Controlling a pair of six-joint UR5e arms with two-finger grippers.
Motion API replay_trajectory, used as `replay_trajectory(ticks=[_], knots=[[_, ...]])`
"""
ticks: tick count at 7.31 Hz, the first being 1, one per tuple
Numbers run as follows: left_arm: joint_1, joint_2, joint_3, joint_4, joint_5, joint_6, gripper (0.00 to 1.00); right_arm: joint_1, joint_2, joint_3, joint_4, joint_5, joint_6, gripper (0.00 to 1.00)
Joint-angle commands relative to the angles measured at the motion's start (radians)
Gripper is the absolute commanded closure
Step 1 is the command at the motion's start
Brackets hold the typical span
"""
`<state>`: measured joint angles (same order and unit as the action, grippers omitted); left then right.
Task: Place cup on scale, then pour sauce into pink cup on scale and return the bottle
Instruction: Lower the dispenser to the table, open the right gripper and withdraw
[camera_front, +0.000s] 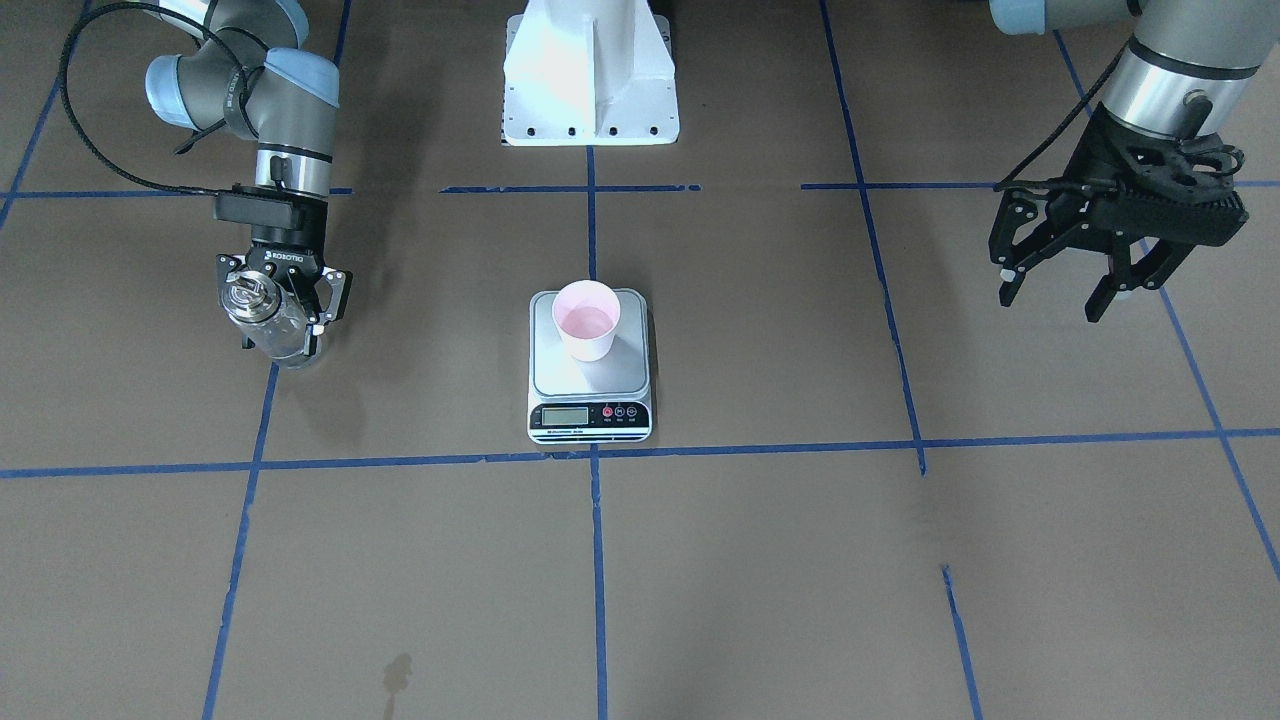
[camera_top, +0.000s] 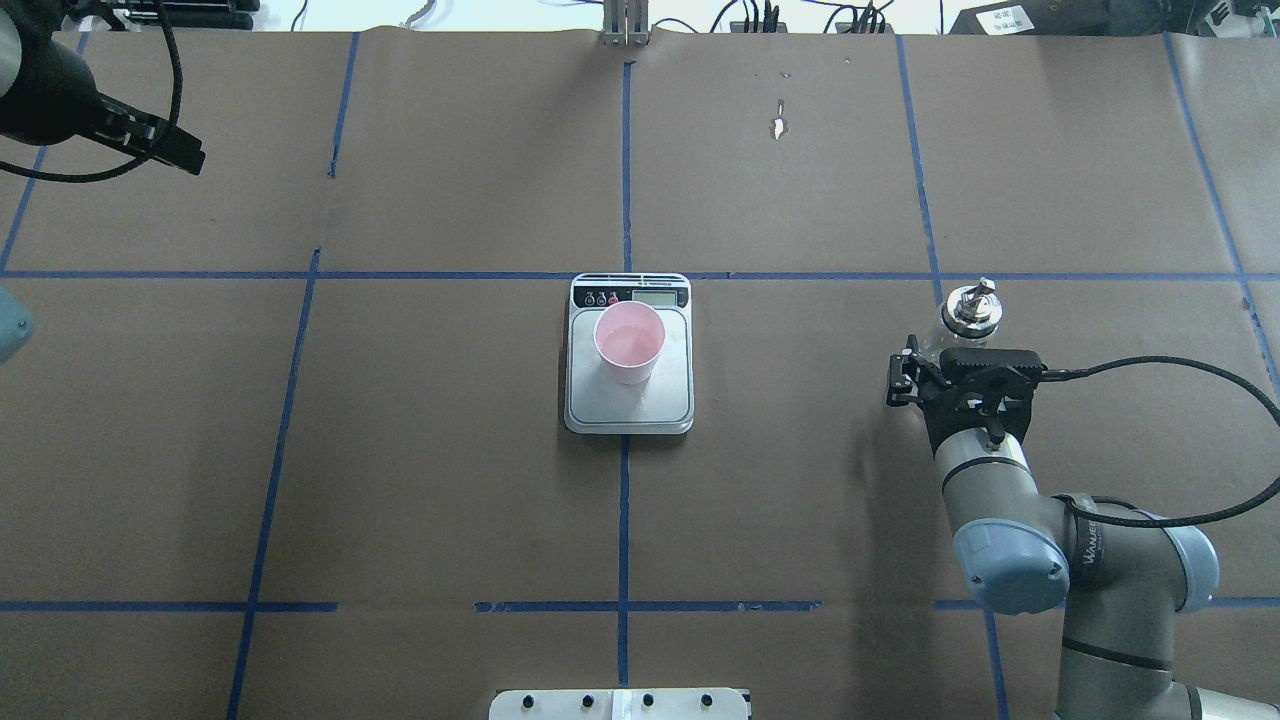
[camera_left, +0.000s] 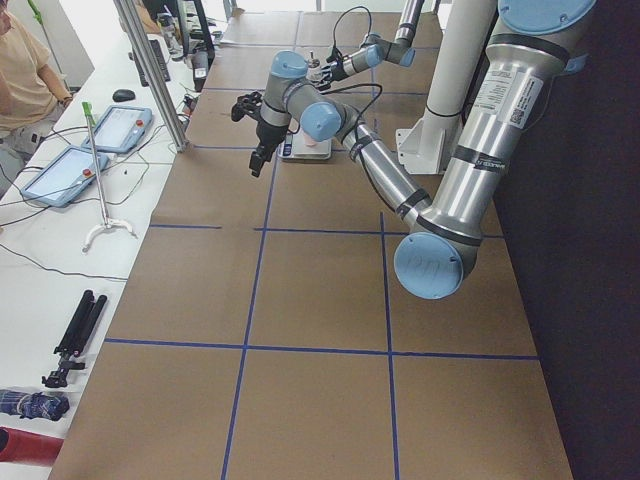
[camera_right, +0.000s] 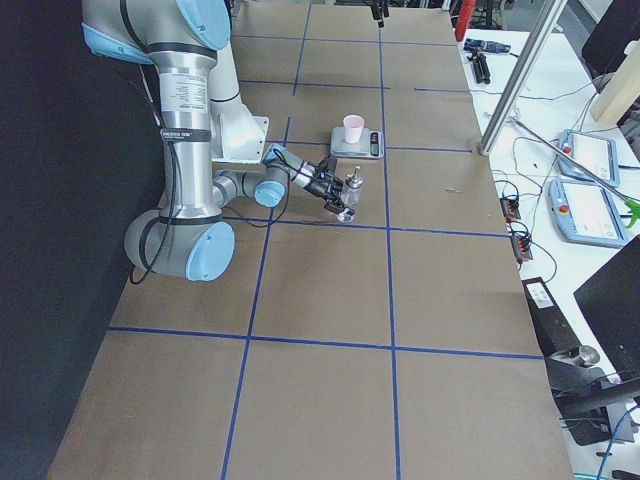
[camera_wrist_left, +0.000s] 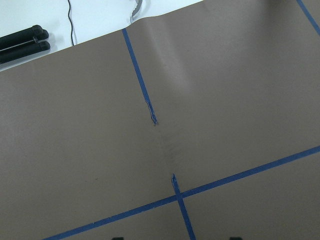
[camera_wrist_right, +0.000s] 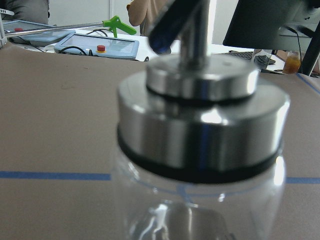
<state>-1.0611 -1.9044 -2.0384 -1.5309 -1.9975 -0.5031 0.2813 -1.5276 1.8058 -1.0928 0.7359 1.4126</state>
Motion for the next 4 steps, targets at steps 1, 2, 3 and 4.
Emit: replay_trajectory(ticks=[1,2,3,4], knots=[[0.0,0.001,0.001,0.0,0.0,0.0,0.23,0.002,0.0,-0.029,0.077,-0.001,-0.001,1.0],[0.0,0.001,0.001,0.0,0.0,0.0,0.23,0.002,0.001,-0.033,0.077,-0.003,-0.001,1.0],[0.0,0.001,0.001,0.0,0.0,0.002,0.23,0.001,0.001,-0.04,0.077,-0.004,-0.001,0.95],[0.0,0.001,0.001,0.0,0.0,0.002,0.23,0.002,0.003,-0.042,0.079,-0.006,0.0,0.85]])
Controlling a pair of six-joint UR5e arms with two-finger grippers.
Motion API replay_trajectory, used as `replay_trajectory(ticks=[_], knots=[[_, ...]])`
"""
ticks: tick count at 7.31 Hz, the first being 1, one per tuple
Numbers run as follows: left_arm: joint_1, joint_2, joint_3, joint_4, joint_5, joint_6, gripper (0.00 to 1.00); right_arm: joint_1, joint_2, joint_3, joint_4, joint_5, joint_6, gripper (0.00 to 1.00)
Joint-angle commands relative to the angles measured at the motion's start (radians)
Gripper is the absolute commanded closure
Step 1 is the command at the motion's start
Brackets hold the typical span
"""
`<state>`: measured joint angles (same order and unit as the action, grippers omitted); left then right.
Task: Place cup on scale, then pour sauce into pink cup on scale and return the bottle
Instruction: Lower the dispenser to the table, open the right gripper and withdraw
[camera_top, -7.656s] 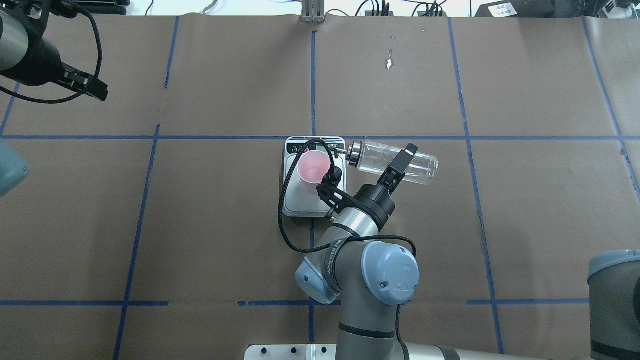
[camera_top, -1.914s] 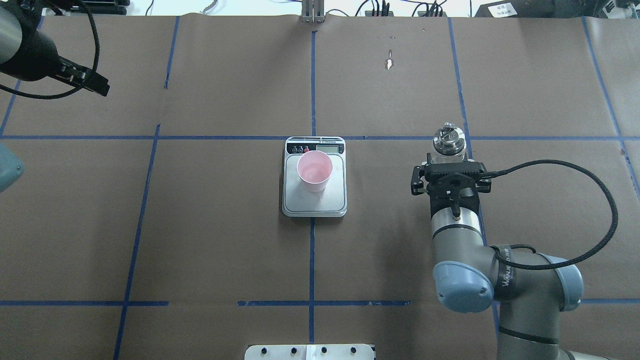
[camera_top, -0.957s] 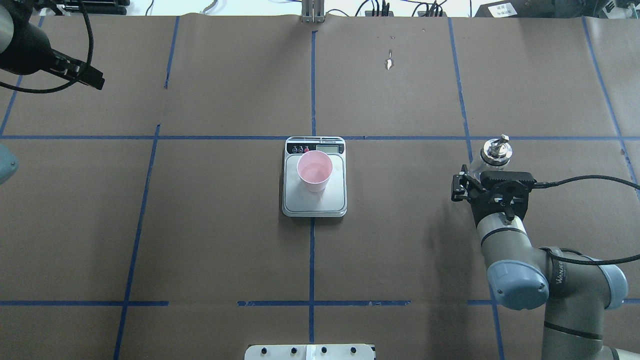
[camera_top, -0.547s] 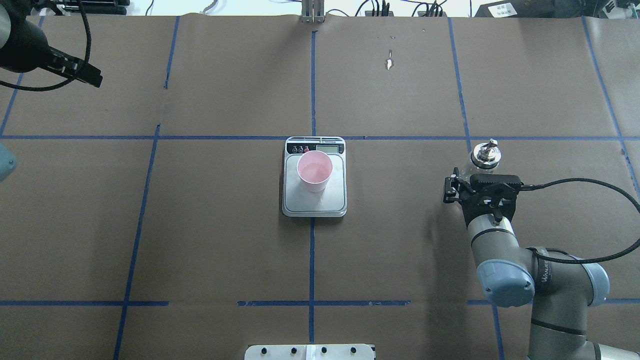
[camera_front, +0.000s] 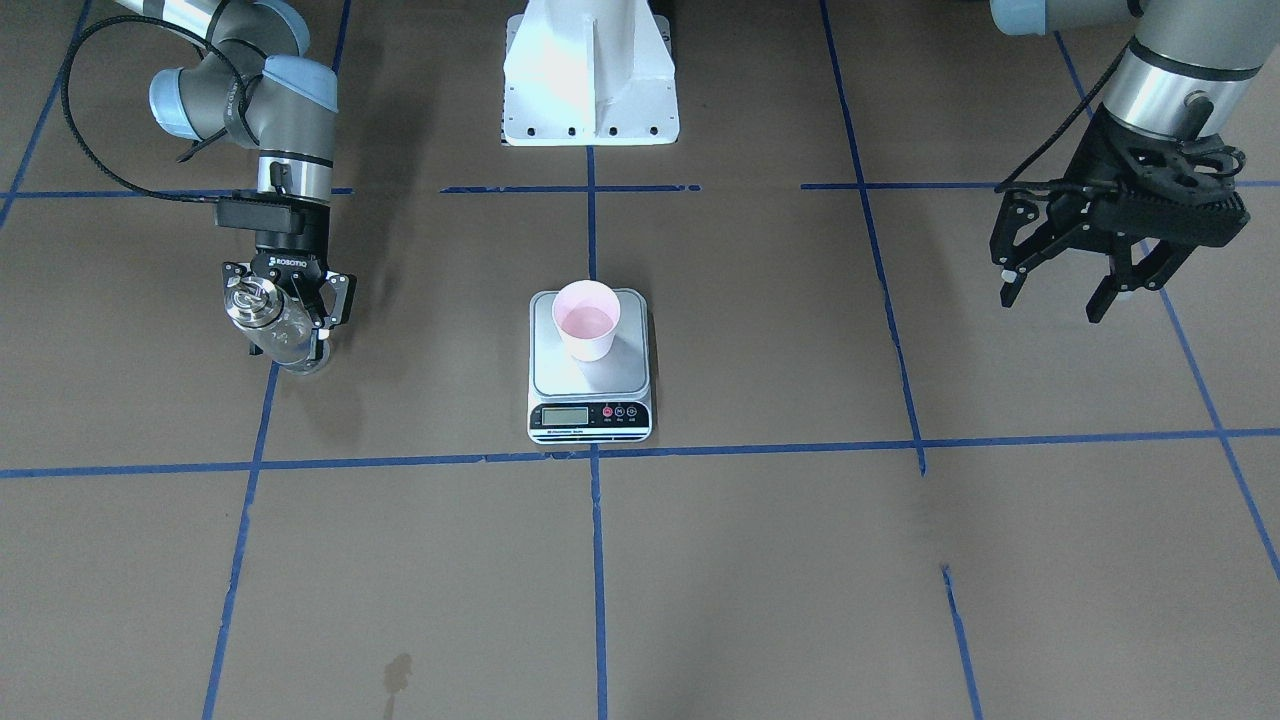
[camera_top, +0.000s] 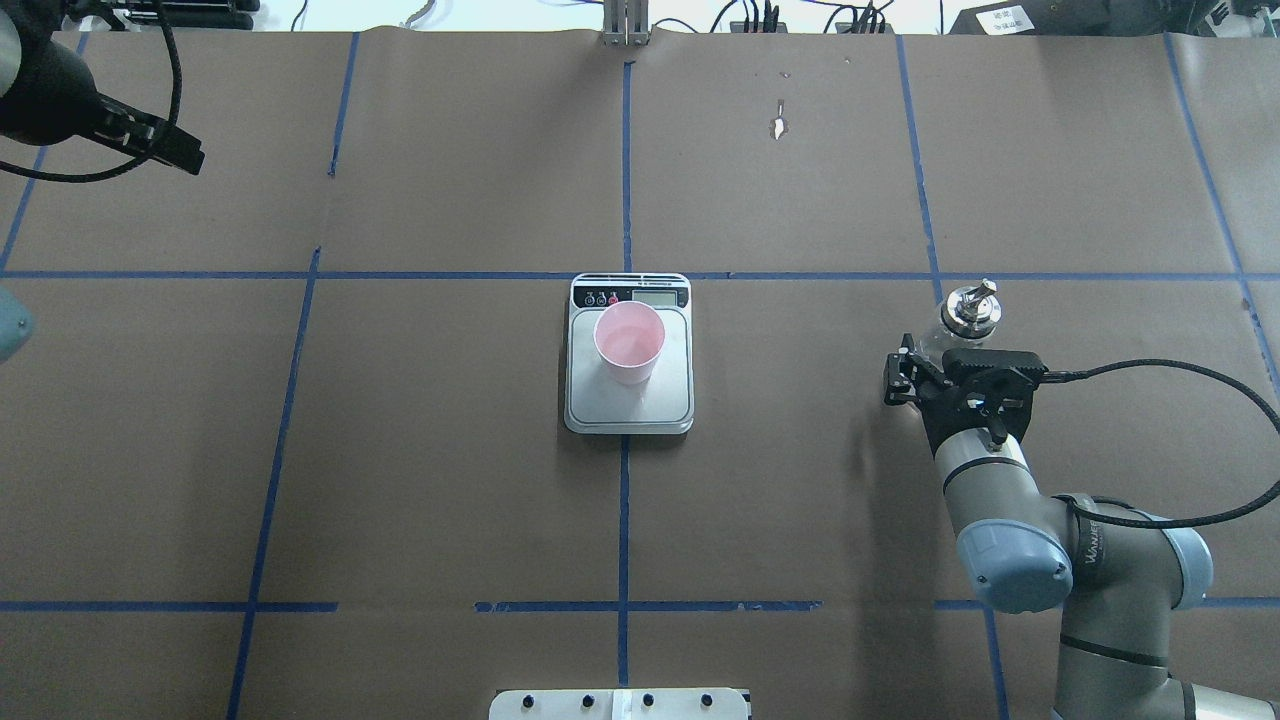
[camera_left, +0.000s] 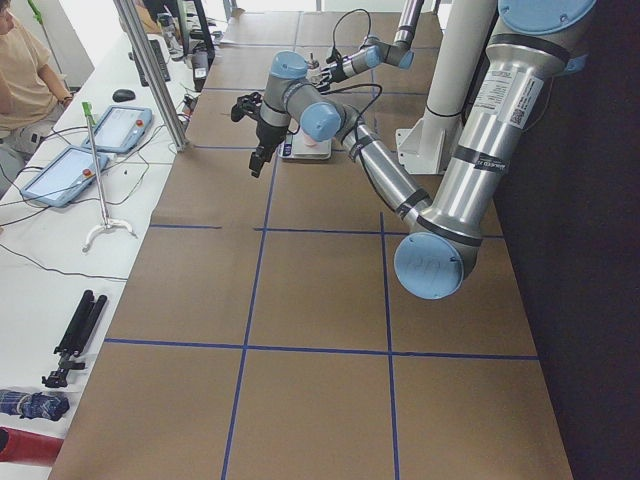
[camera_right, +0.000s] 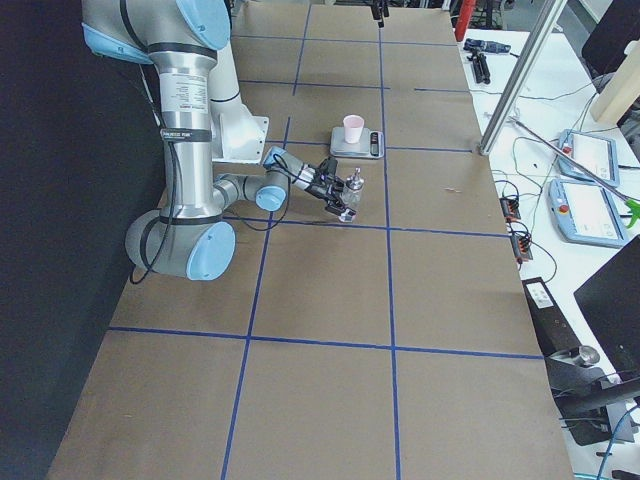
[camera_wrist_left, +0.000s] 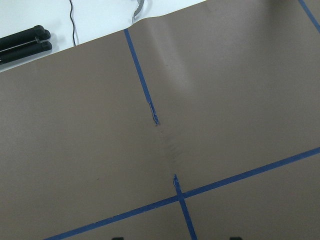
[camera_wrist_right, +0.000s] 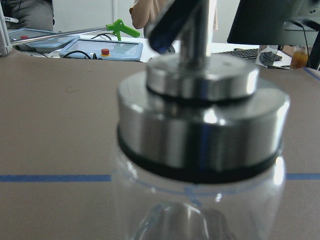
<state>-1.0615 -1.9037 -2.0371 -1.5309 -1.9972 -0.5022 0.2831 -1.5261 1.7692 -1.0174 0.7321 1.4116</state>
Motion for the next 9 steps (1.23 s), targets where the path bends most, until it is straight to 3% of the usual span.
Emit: replay_trajectory(ticks=[1,2,5,9], knots=[[0.0,-0.001,-0.002,0.0,0.0,-0.001,0.23,0.001,0.0,-0.002,0.005,-0.01,0.003,0.61],[0.0,-0.001,-0.002,0.0,0.0,0.001,0.23,0.001,0.001,-0.002,0.009,-0.029,0.004,0.01],[0.0,-0.001,0.0,0.0,0.0,-0.001,0.23,0.001,0.001,0.007,0.01,-0.046,0.004,0.0],[0.0,-0.003,0.0,0.0,0.0,-0.001,0.23,-0.048,-0.009,0.021,0.01,-0.132,0.018,0.0]])
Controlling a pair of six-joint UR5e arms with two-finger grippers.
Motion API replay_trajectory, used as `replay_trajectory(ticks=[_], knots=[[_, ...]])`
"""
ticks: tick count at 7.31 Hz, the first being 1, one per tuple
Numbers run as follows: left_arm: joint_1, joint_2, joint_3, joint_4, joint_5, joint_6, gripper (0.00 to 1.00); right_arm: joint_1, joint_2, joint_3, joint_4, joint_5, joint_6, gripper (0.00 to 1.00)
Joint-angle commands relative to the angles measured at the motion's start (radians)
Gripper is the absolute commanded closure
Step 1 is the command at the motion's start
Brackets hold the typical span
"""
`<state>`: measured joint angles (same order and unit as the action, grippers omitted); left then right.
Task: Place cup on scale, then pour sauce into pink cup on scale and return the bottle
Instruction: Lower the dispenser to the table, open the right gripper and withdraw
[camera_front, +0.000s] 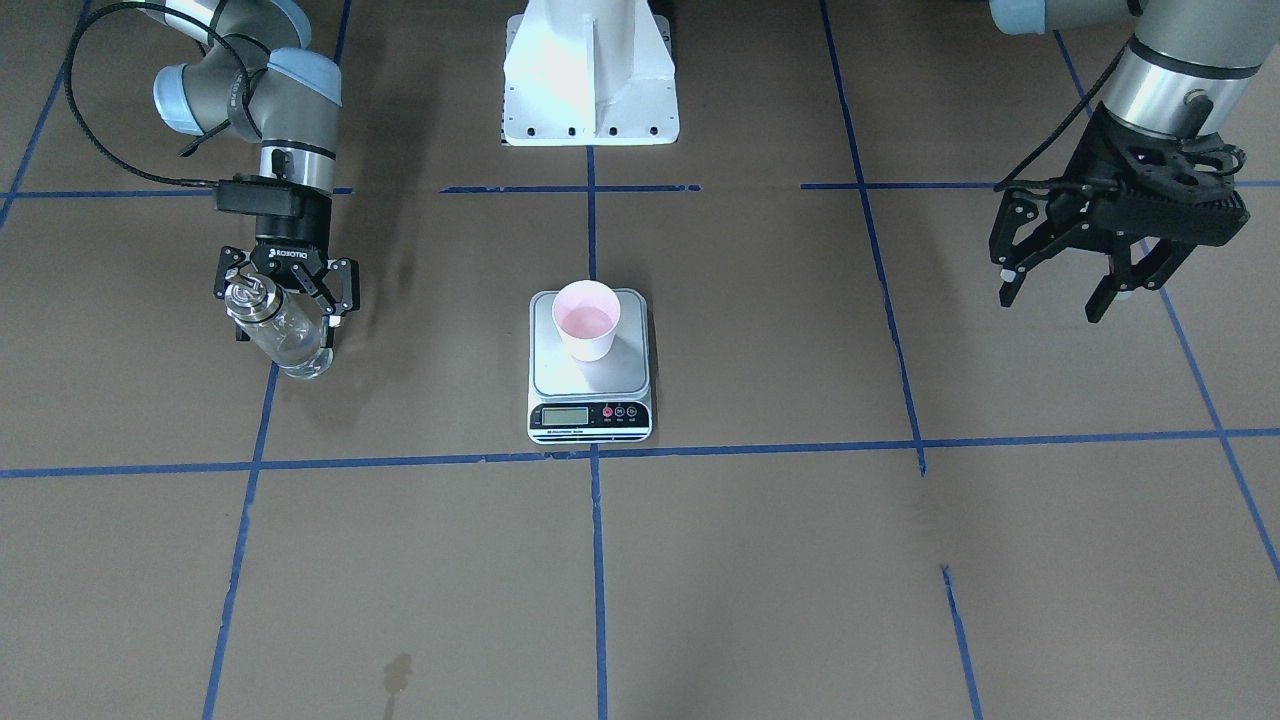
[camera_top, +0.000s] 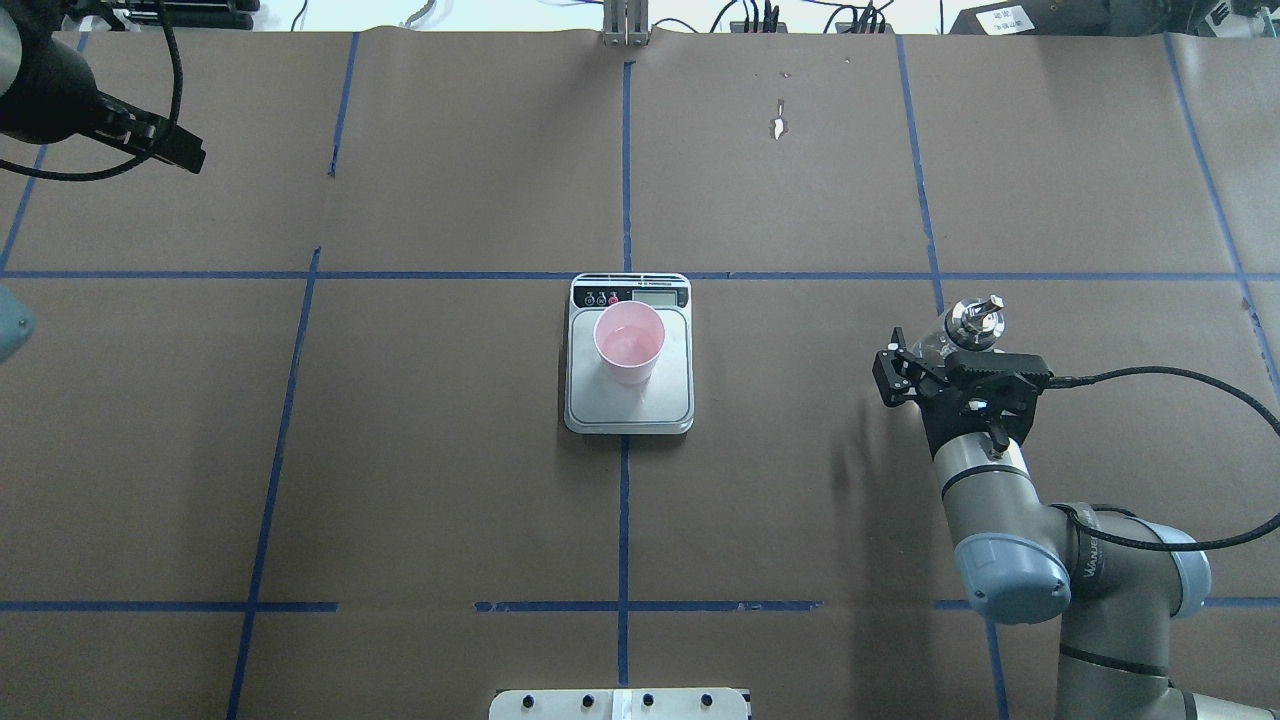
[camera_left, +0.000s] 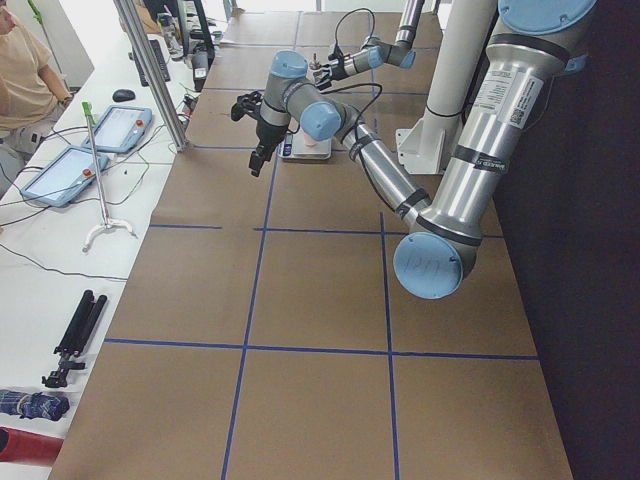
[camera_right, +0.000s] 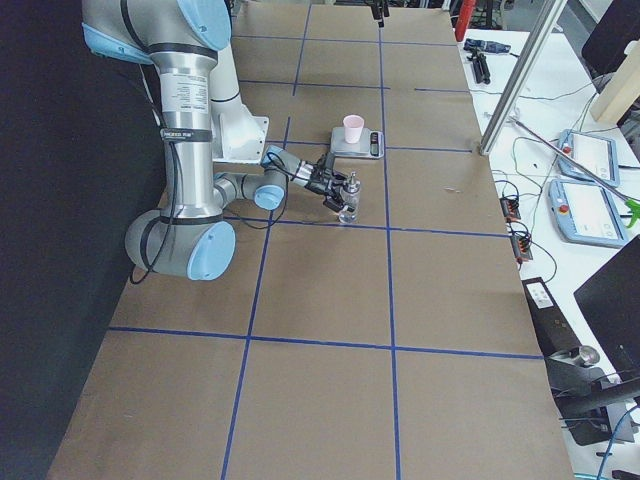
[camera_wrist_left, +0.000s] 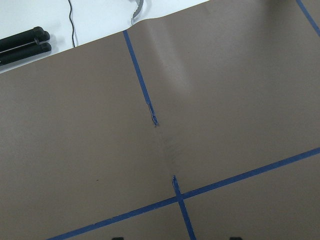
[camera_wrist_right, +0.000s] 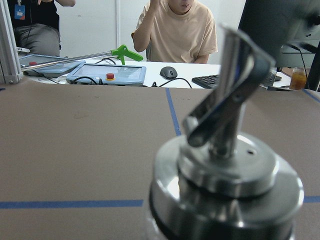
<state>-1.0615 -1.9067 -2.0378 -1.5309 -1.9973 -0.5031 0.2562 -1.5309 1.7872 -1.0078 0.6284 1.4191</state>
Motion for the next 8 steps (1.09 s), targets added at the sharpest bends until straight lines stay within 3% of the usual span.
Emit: replay_trajectory(ticks=[1,8], knots=[[0.0,0.0,0.001,0.0,0.0,0.0,0.23,-0.031,-0.008,0.004,0.0,-0.035,0.014,0.0],[0.0,0.001,0.001,0.0,0.0,0.0,0.23,-0.149,-0.122,0.081,0.0,-0.099,0.09,0.0]])
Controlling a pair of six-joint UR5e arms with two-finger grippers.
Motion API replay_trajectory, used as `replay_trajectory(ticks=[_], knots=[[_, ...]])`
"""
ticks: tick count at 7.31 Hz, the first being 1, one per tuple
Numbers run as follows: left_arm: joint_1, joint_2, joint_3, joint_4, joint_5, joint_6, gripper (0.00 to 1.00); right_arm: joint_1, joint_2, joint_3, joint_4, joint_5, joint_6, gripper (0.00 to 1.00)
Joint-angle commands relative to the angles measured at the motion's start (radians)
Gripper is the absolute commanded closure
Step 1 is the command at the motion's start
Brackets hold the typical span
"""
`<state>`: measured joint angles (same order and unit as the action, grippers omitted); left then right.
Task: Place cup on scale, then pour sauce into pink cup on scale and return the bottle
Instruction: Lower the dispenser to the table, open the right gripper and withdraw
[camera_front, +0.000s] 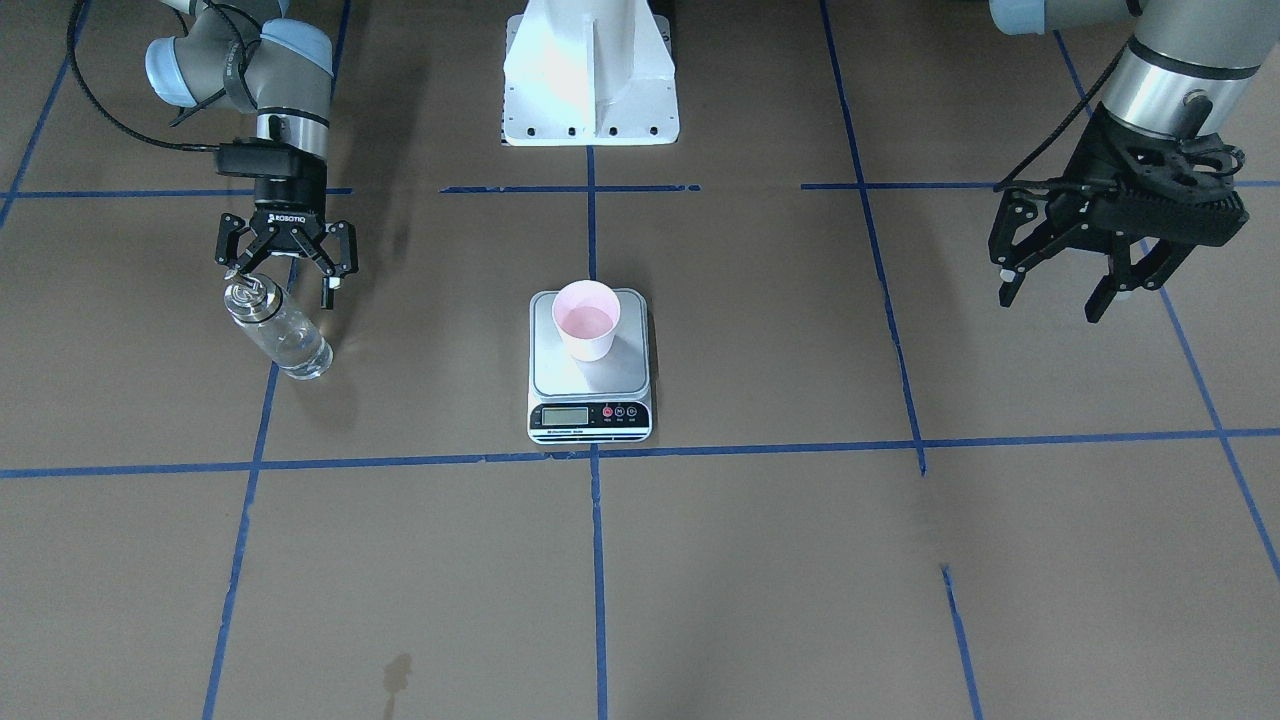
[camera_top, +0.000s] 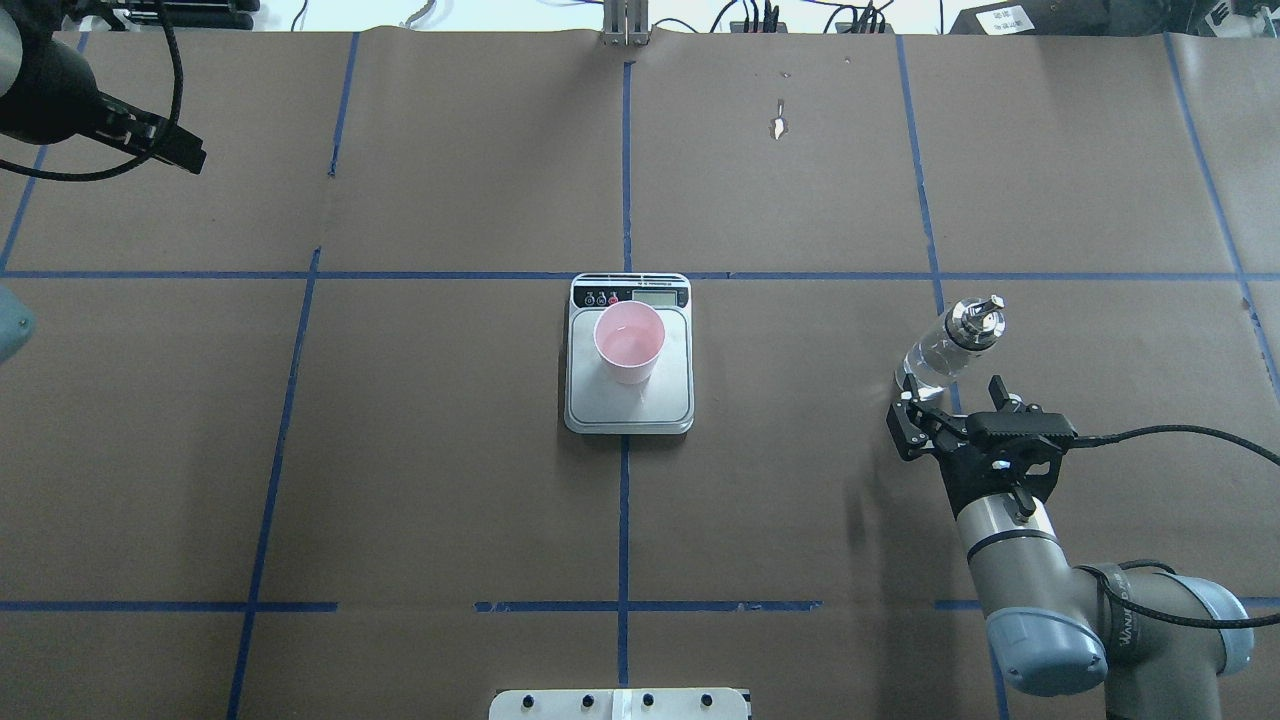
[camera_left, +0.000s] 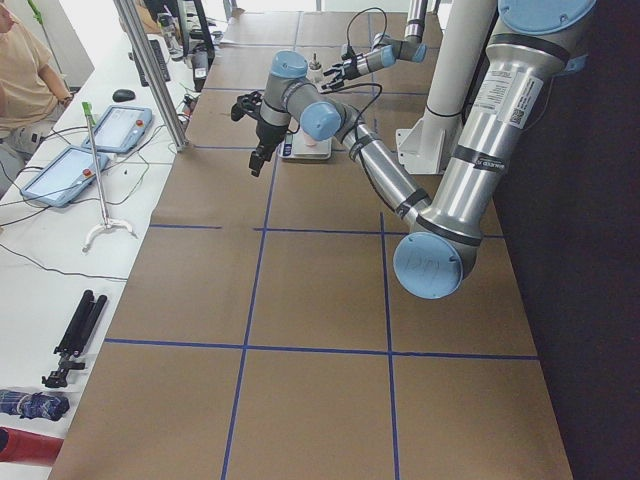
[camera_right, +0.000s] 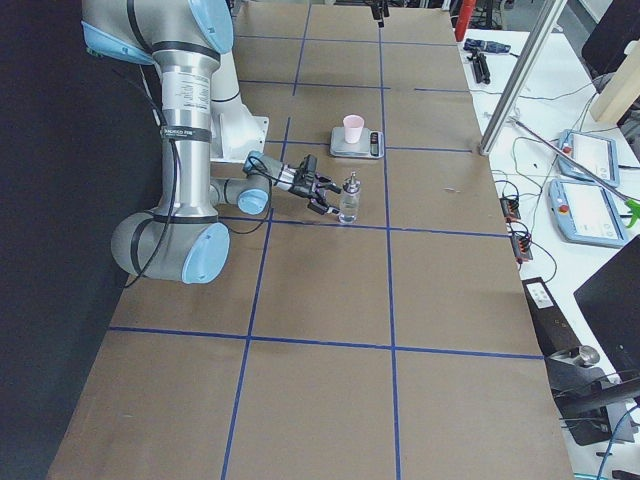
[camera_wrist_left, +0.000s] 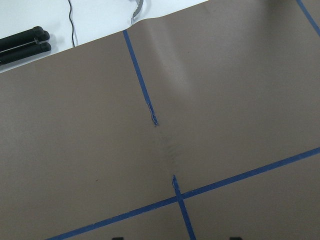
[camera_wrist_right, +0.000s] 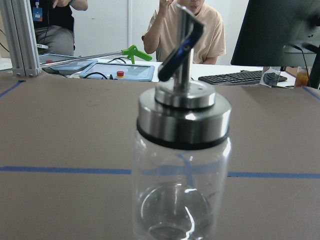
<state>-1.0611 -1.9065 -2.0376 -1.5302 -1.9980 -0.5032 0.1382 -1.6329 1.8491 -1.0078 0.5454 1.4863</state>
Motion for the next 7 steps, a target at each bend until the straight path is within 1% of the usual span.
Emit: replay_trajectory(ticks=[1,2,3,4,6,7], knots=[[0.0,0.001,-0.001,-0.001,0.001,0.0,0.23,-0.052,-0.068,0.054,0.0,-0.016,0.025,0.0],[0.0,0.001,-0.001,-0.001,0.001,0.0,0.23,-0.064,-0.121,0.082,0.002,-0.01,0.025,0.0],[0.0,0.001,-0.001,0.001,-0.001,0.0,0.23,-0.065,-0.169,0.097,0.024,0.025,0.023,0.0],[0.0,0.001,0.0,0.001,-0.001,0.0,0.23,-0.065,-0.232,0.098,0.107,0.089,0.009,0.0],[0.0,0.001,0.0,-0.001,-0.001,0.0,0.23,-0.057,-0.298,0.094,0.202,0.166,-0.047,0.0],[0.001,0.001,0.005,-0.001,0.001,0.0,0.23,-0.039,-0.329,0.087,0.288,0.224,-0.107,0.0]])
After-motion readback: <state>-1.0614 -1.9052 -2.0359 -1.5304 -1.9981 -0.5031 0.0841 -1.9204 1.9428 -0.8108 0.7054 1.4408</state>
